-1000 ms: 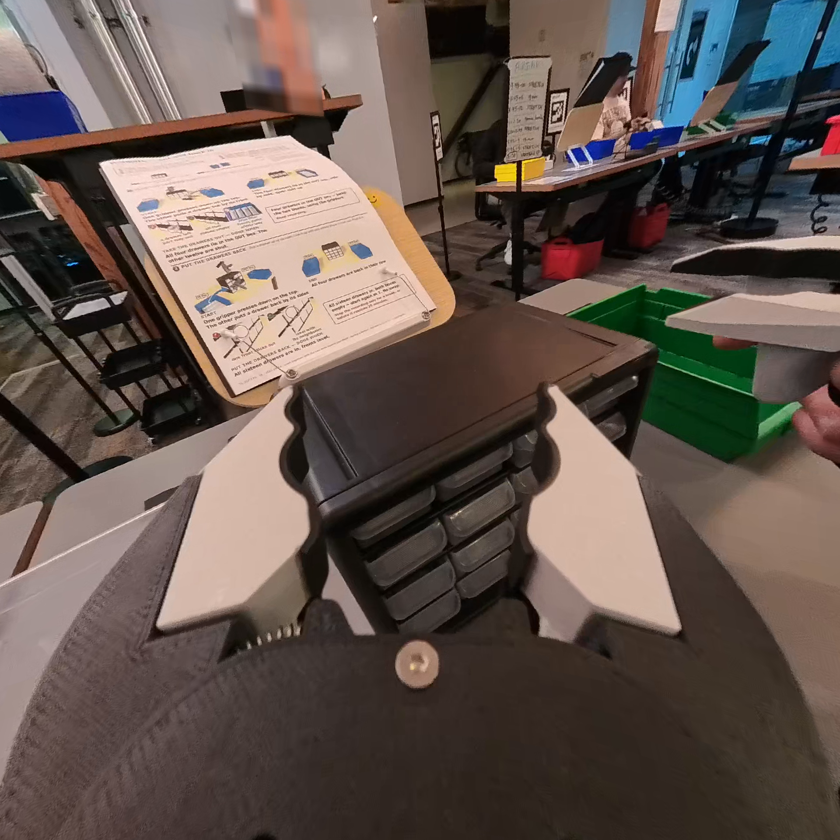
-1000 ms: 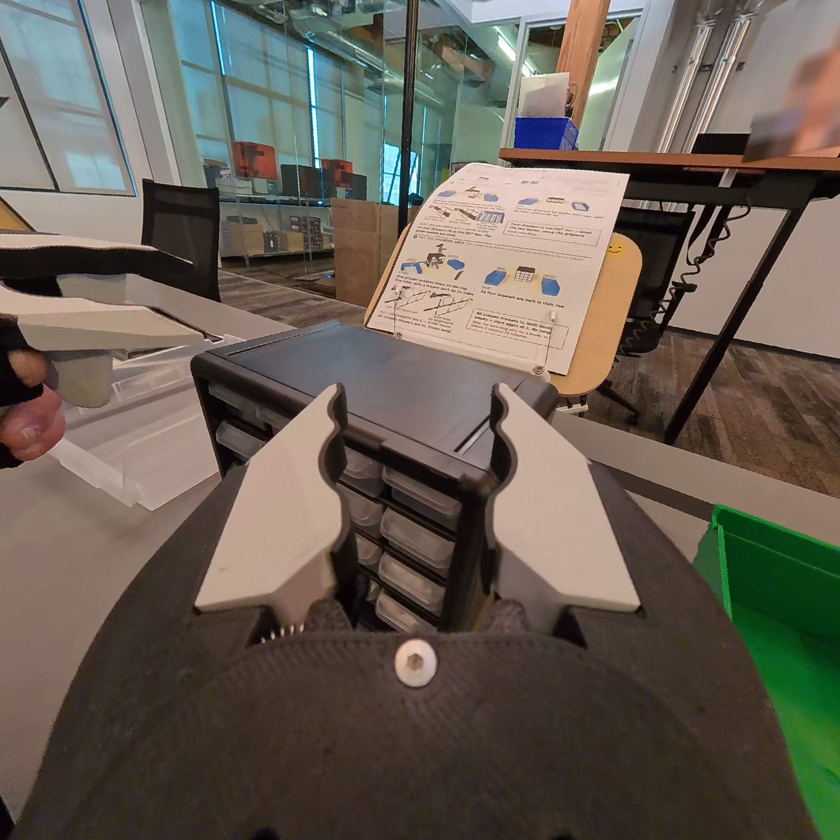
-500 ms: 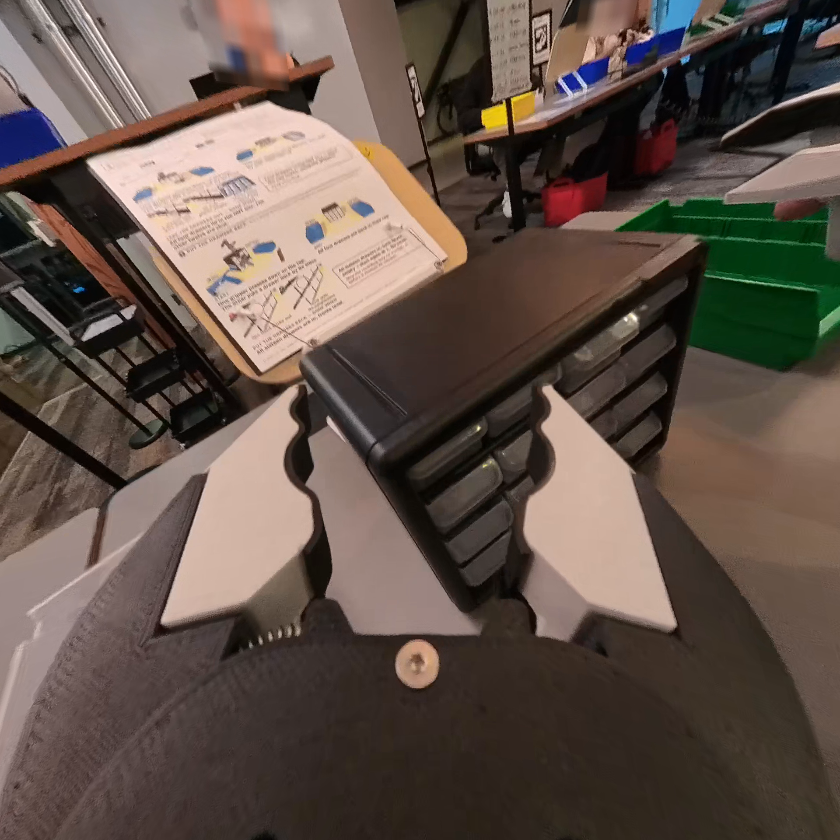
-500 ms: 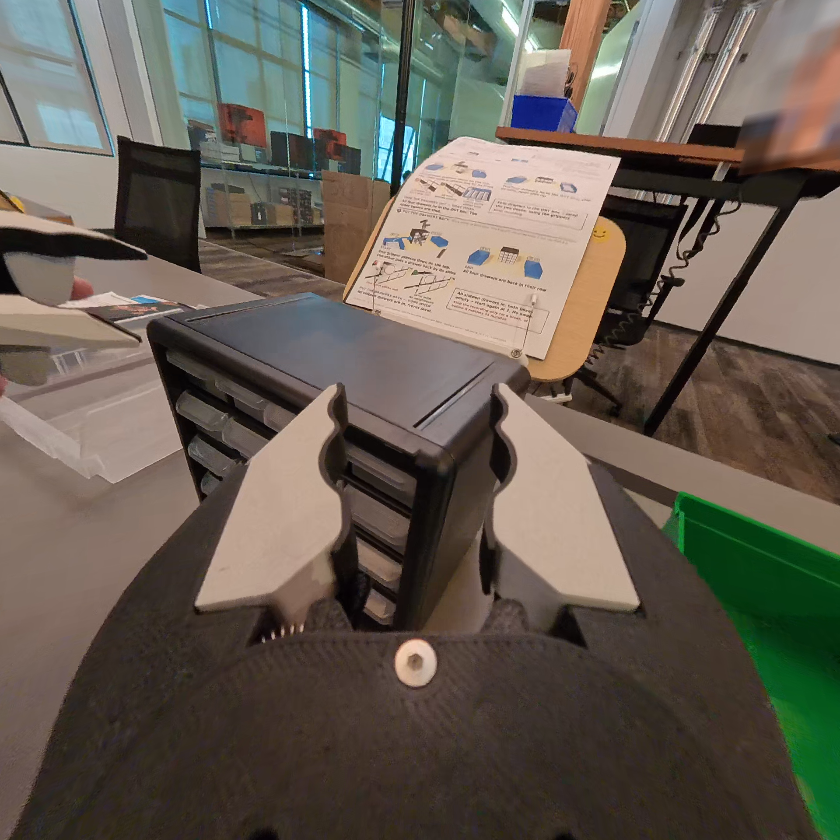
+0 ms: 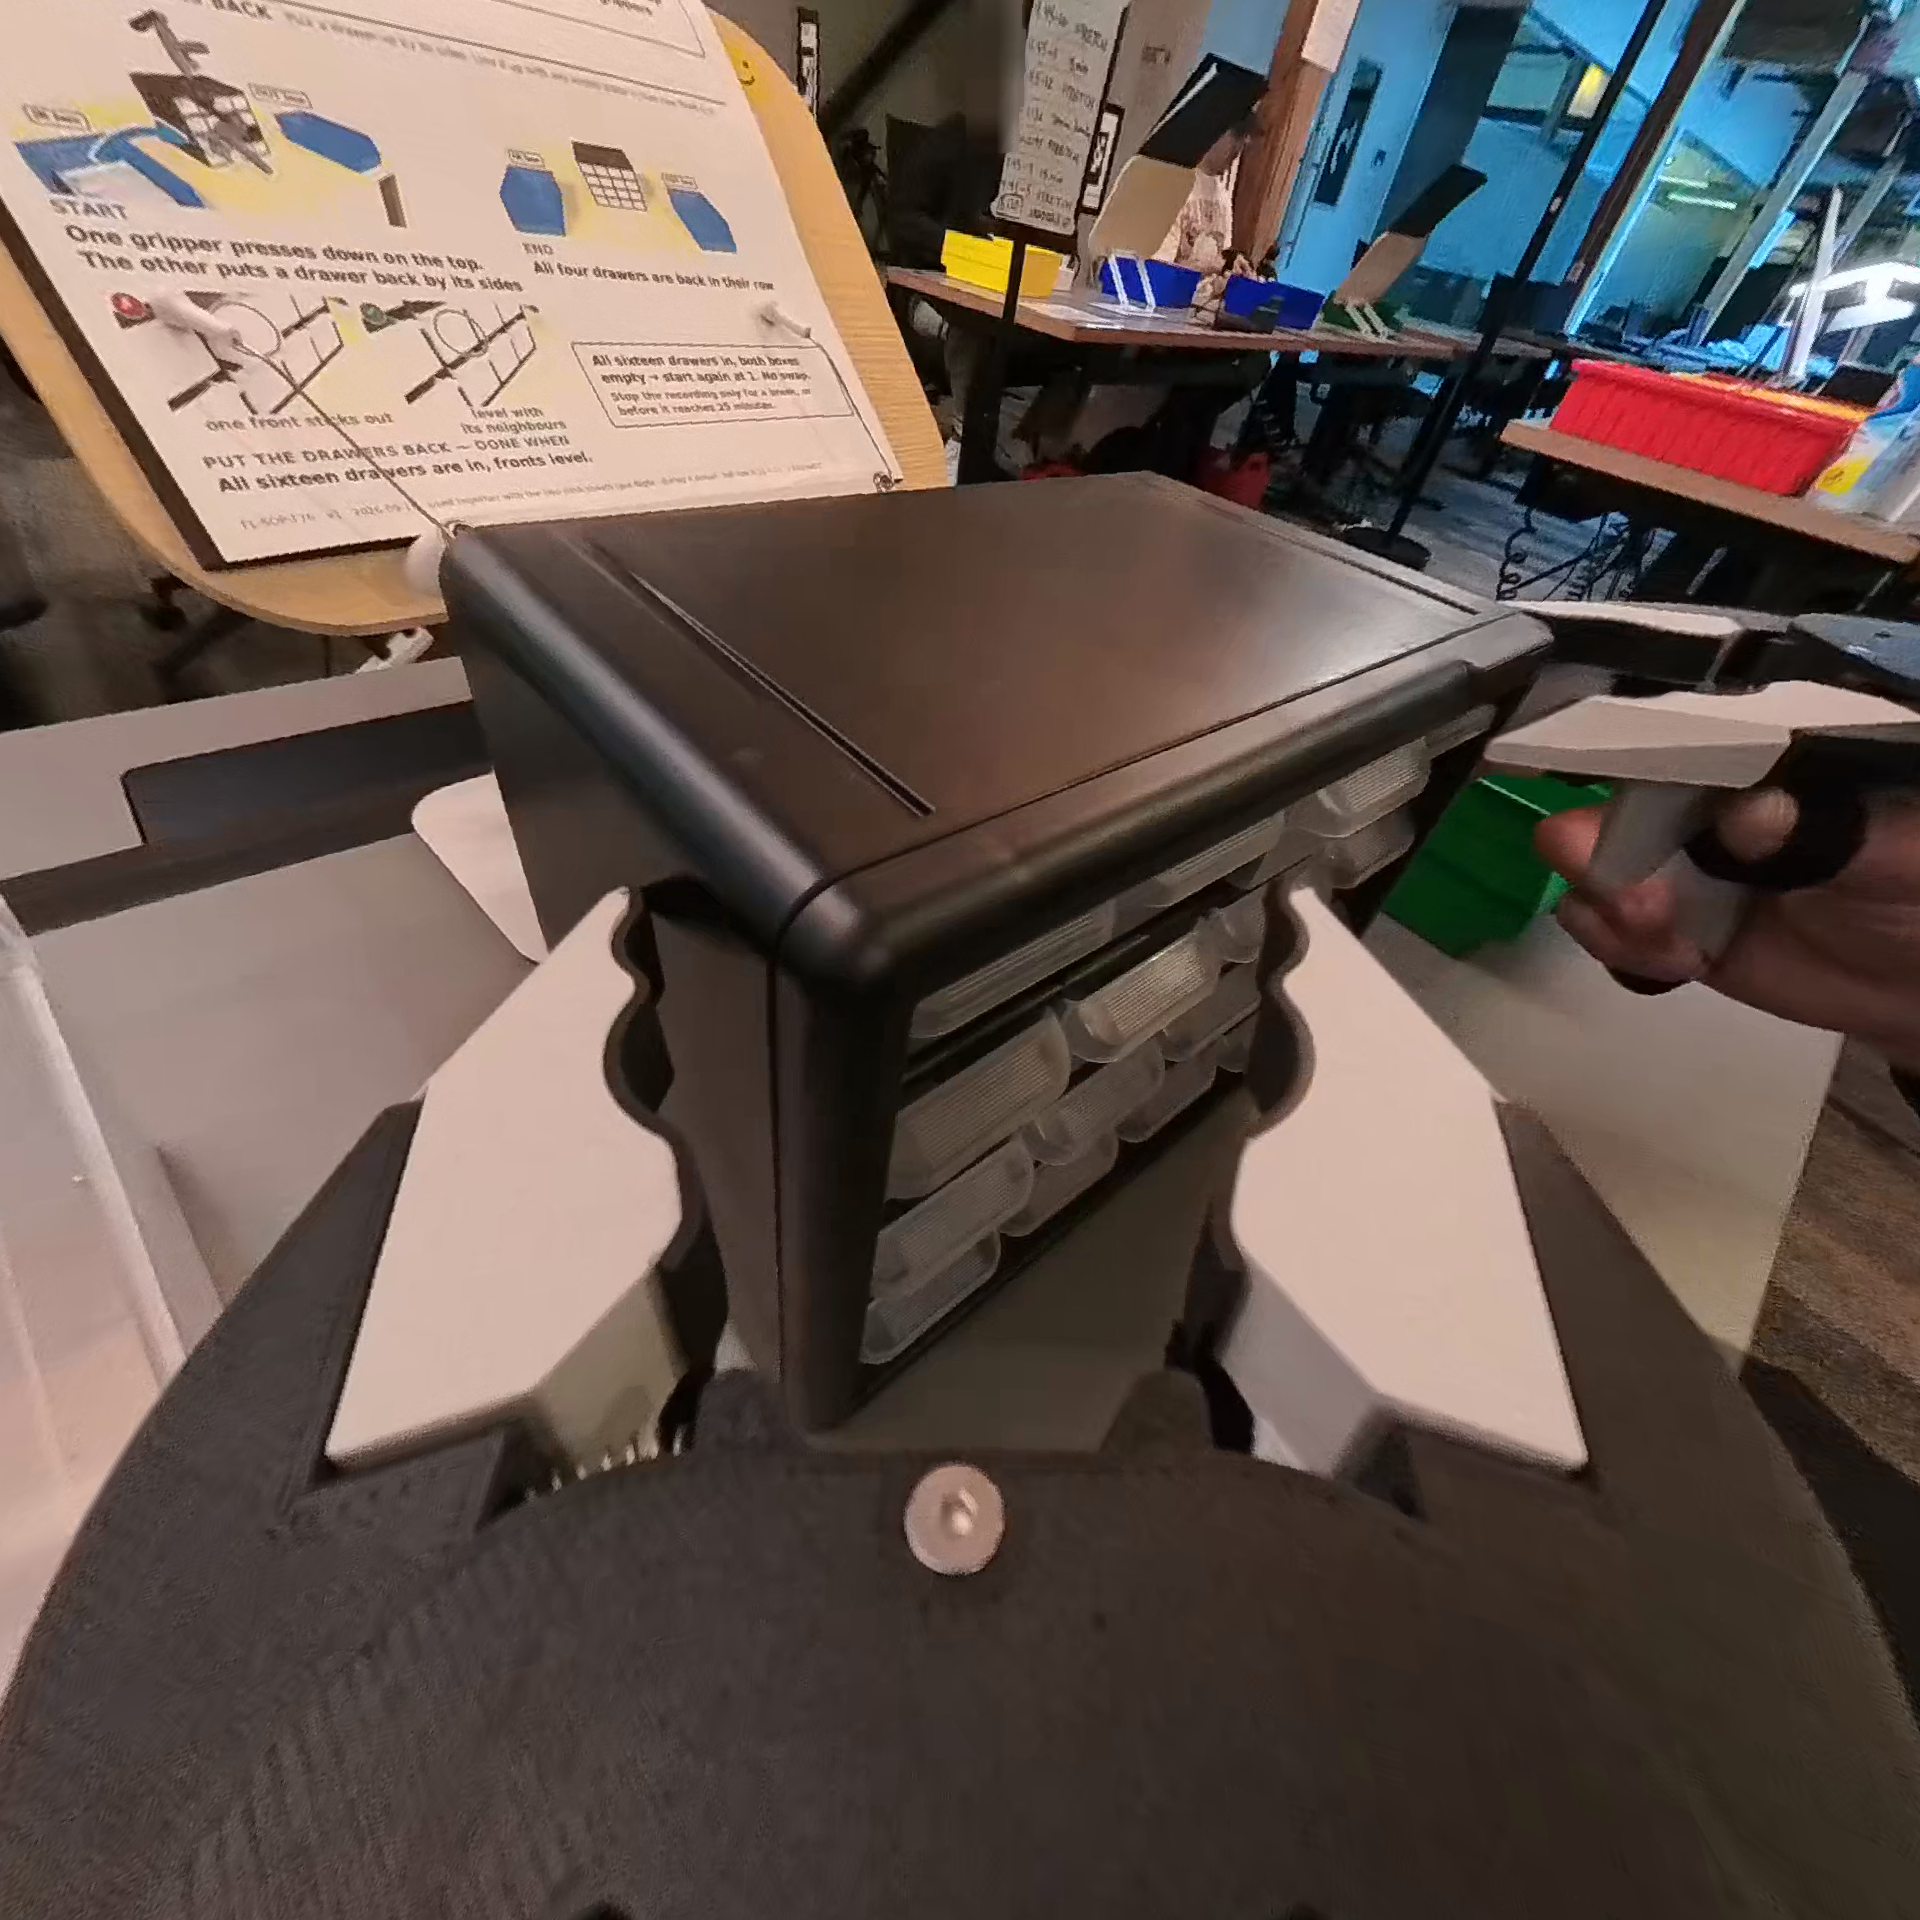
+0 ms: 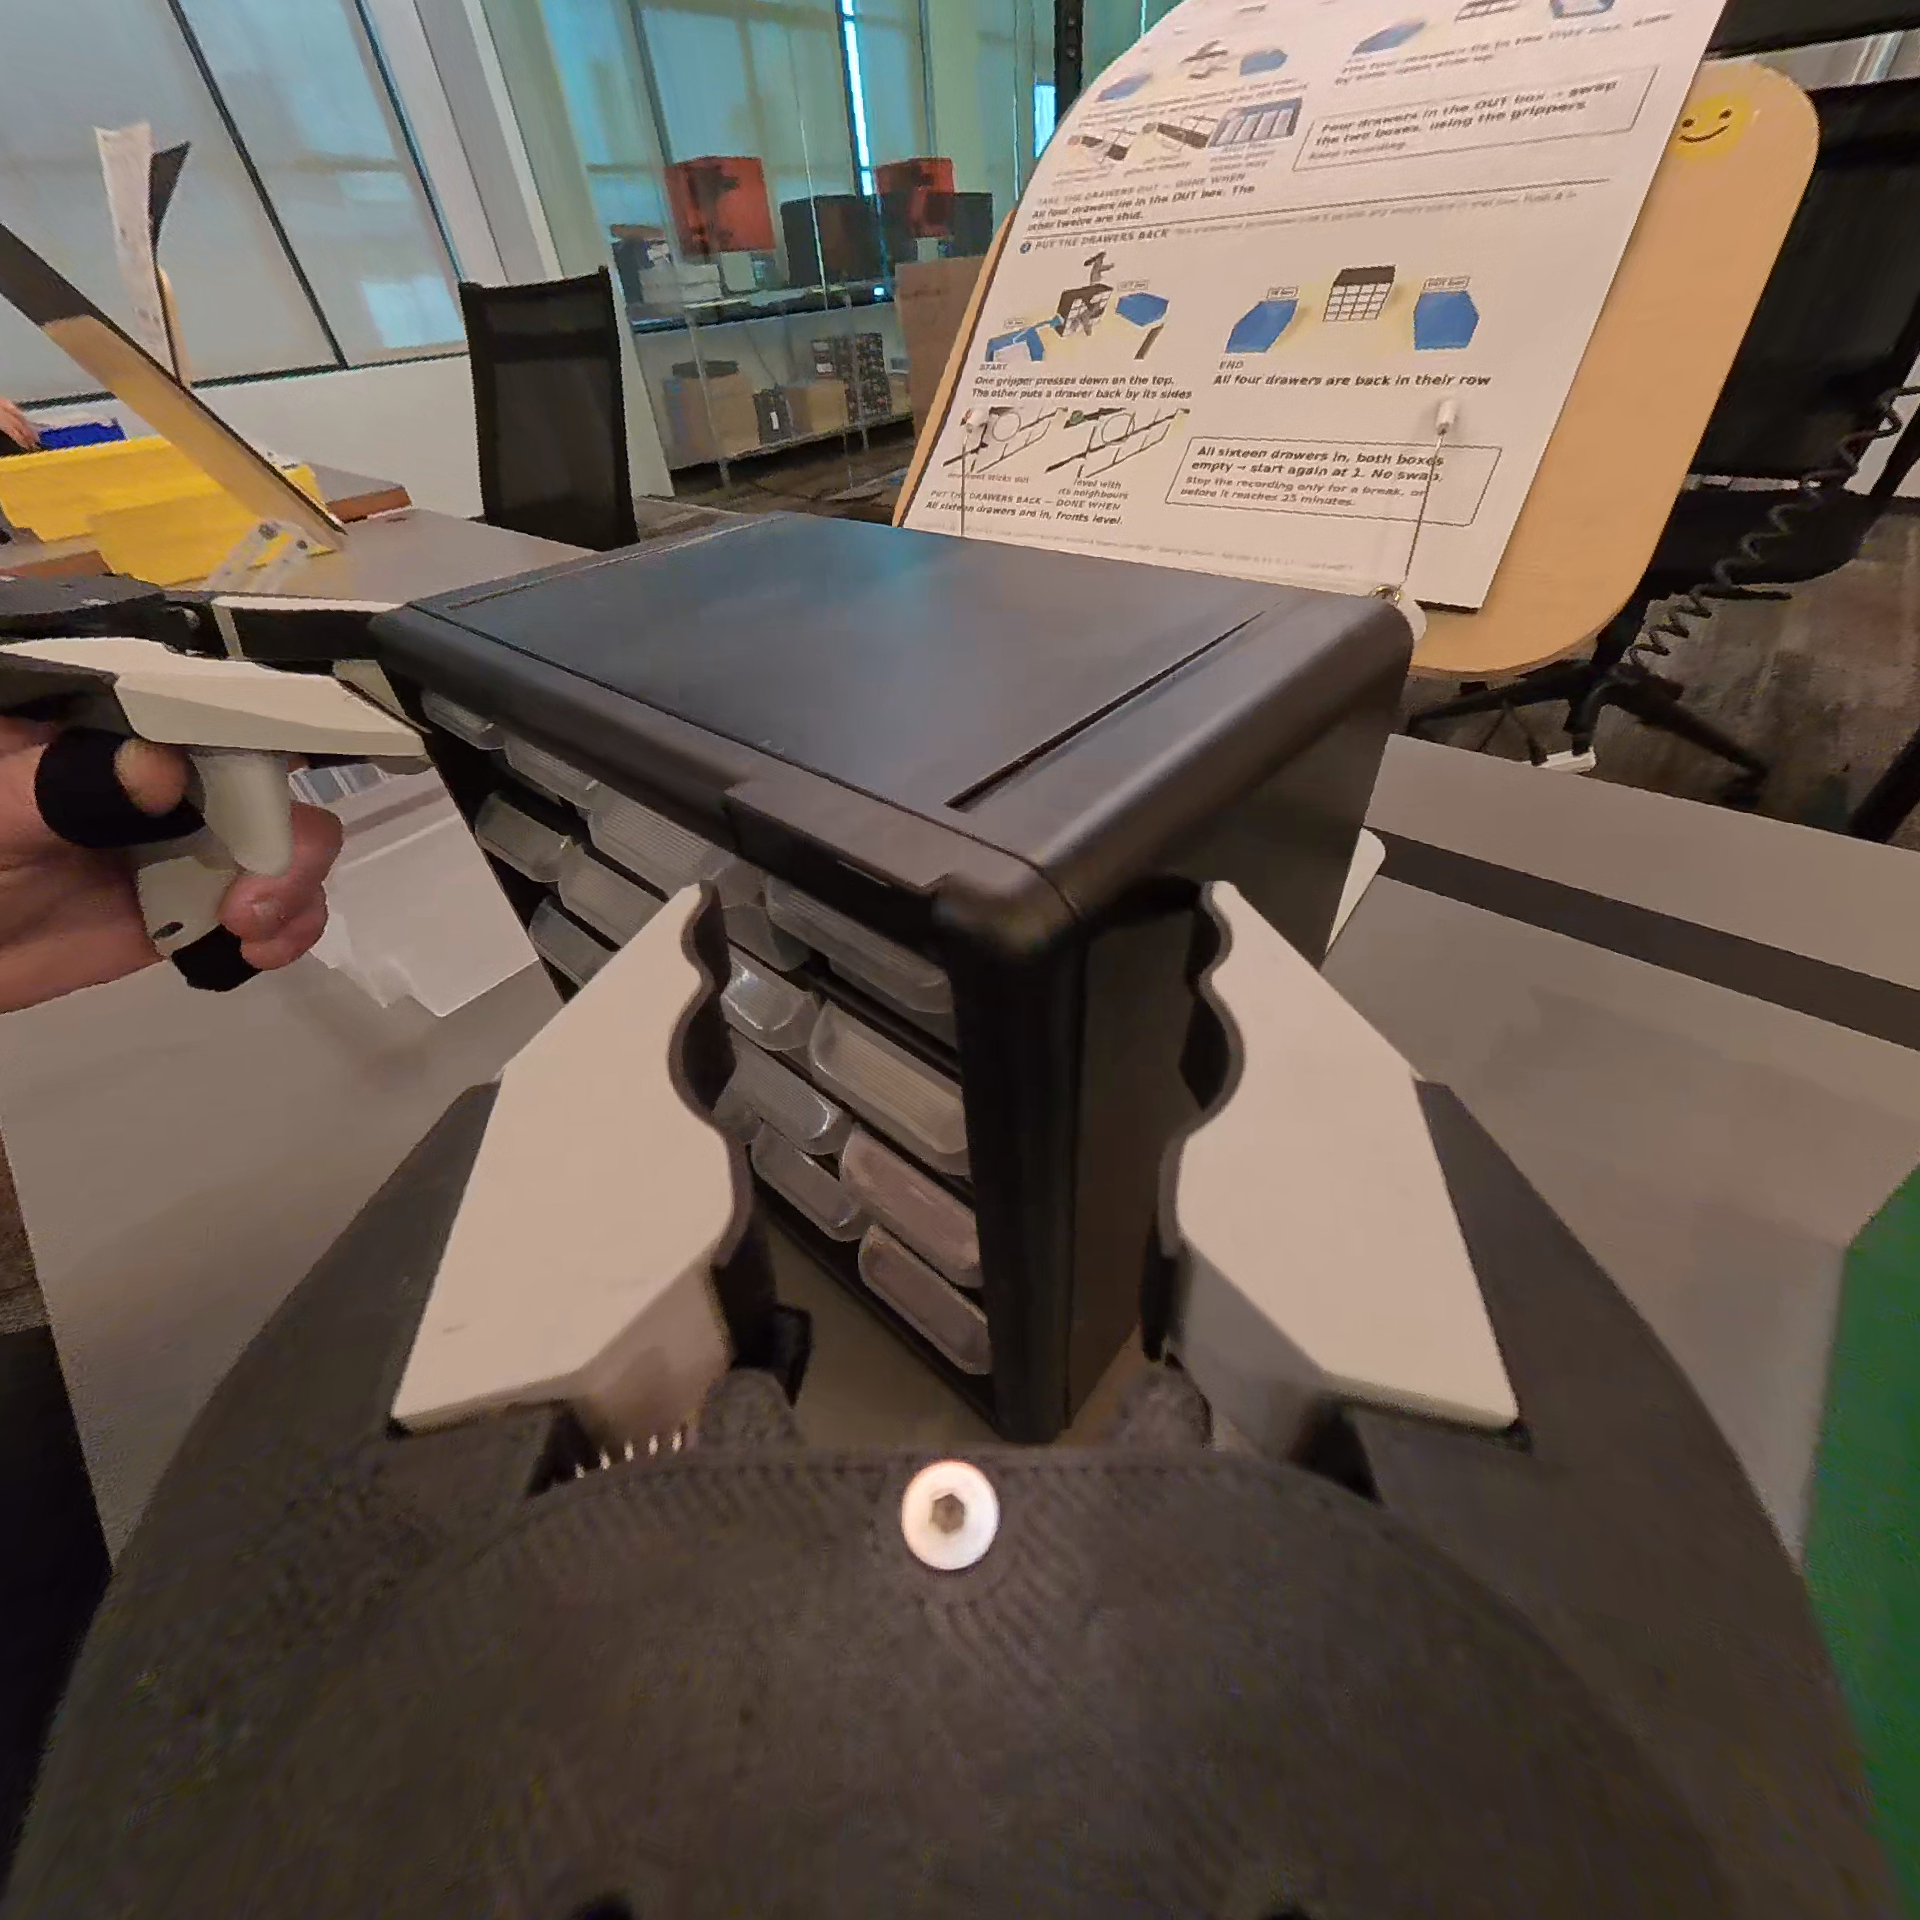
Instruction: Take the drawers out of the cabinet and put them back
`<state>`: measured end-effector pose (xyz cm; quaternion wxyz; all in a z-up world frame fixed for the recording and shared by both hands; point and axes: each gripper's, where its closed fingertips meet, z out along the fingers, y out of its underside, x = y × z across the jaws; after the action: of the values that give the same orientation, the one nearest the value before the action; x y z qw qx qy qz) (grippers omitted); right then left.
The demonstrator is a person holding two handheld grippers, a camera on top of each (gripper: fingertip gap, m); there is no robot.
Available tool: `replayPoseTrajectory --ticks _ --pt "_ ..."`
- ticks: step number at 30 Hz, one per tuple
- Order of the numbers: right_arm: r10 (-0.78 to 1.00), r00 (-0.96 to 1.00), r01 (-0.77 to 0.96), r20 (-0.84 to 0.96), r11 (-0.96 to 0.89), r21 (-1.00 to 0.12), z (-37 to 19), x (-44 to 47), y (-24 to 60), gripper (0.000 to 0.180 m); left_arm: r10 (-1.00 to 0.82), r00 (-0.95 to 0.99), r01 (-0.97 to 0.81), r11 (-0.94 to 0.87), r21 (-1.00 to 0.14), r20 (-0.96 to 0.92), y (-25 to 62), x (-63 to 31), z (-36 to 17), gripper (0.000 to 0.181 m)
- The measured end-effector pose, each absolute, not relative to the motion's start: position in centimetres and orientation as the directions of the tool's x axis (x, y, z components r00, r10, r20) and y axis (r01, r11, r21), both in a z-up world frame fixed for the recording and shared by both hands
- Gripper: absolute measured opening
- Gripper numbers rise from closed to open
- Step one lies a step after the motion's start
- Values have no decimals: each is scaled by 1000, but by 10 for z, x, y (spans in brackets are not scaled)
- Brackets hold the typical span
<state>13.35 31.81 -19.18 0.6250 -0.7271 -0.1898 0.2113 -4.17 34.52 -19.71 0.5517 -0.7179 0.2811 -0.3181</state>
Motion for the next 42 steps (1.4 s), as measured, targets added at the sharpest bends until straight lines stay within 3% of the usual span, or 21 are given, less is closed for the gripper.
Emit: replayPoseTrajectory --ticks 4,10,24,34,39,42 --pt "544 836 18 -66 -147 -989 -193 140 325 77 -748 646 -40 -228 -973 149 351 -38 -197 118" --pt "533 843 23 -67 -161 -987 -193 150 339 79 -723 685 -87 -198 -976 86 361 -25 -201 121" --pt "534 843 17 -65 -148 -989 -184 162 341 76 -761 643 -37 -144 -989 87 360 -34 -185 103" --pt "464 872 198 155 -44 -979 -158 177 325 67 -780 626 -61 -50 -997 1 355 -46 -158 88" --pt "440 825 389 356 15 -921 -151 172 315 64 -740 606 -296 130 -946 -291 351 -45 -115 78" --pt "438 785 472 439 36 -881 -151 164 311 63 -785 513 -402 138 -905 -347 351 -21 -102 77"
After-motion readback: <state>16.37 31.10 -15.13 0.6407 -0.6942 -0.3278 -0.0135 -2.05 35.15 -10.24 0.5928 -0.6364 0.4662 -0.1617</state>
